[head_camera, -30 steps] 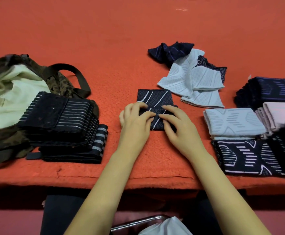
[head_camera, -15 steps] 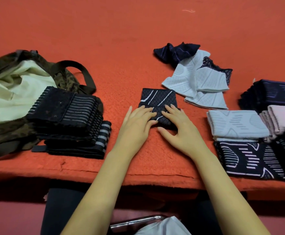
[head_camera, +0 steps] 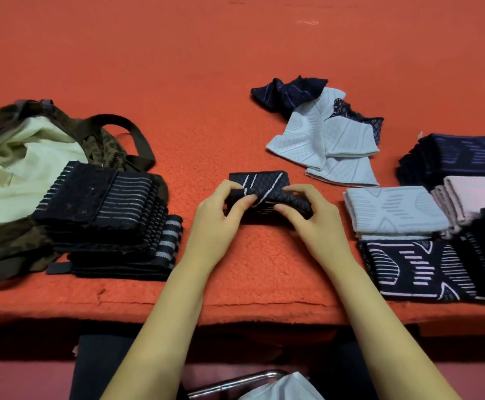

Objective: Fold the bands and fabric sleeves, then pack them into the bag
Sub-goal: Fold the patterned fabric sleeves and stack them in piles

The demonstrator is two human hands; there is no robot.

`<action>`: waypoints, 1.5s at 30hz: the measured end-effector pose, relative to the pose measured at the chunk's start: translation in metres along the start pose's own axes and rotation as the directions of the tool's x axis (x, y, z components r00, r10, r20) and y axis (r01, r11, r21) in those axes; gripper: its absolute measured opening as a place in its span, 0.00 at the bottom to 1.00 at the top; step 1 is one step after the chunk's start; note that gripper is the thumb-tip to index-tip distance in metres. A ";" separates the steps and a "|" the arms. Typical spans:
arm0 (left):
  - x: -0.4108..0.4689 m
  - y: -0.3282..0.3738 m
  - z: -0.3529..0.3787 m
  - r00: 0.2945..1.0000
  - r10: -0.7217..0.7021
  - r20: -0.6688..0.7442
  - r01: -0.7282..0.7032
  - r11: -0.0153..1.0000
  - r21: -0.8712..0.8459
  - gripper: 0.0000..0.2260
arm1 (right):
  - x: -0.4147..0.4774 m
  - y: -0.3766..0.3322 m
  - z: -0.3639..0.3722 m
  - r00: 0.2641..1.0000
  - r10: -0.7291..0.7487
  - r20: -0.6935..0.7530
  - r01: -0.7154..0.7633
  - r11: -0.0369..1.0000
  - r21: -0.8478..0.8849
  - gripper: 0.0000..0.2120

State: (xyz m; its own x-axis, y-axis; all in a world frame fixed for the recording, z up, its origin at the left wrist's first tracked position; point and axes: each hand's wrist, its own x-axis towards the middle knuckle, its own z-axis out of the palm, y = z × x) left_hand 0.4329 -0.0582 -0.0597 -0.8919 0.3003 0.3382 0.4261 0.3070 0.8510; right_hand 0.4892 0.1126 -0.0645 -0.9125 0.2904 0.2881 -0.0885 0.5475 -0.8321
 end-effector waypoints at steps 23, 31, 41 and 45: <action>0.017 -0.005 0.015 0.968 -0.186 -0.168 0.209 0.969 0.134 0.11 | 0.019 0.001 0.016 0.981 0.104 -0.165 -0.092 0.993 0.075 0.23; 0.008 -0.004 0.022 0.985 -0.114 -0.132 0.156 0.915 0.372 0.18 | 0.021 0.008 0.019 0.996 0.038 -0.077 -0.049 0.988 -0.146 0.19; 0.006 -0.012 0.021 0.988 -0.127 -0.084 0.150 0.731 0.666 0.26 | 0.019 0.003 0.024 0.996 0.072 -0.056 -0.091 0.826 -0.556 0.22; 0.008 -0.013 0.021 0.982 -0.187 -0.035 0.158 0.700 0.697 0.20 | 0.021 0.004 0.023 0.992 0.109 -0.064 -0.127 0.837 -0.533 0.21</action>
State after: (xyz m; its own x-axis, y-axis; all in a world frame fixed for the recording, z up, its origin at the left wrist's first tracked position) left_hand 0.4234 -0.0404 -0.0767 -0.9604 0.2061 0.1873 0.2633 0.8913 0.3692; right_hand 0.4607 0.1028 -0.0733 -0.8892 0.3983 0.2252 0.2543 0.8394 -0.4803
